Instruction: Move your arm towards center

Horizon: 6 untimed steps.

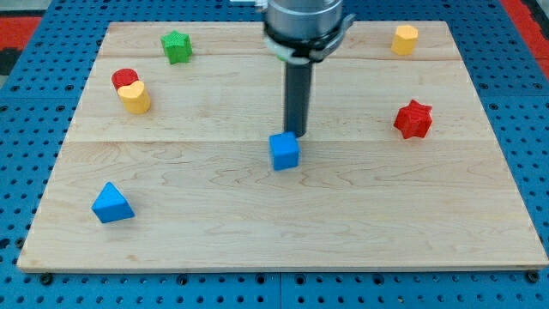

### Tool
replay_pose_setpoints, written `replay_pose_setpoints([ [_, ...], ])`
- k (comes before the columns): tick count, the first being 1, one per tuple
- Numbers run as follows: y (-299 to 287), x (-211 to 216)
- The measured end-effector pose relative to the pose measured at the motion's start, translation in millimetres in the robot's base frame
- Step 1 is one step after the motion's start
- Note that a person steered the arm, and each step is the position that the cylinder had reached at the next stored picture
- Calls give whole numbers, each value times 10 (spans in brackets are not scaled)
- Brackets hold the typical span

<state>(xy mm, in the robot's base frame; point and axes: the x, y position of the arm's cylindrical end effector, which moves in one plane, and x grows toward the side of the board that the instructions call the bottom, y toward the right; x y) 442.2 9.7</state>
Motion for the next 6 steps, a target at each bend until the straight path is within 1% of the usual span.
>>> replay_pose_setpoints([
  [1,-34,640],
  [2,-33,951],
  [3,280,1267],
  [4,-55,1756],
  [5,-1111,1751],
  [6,-1705,1736],
])
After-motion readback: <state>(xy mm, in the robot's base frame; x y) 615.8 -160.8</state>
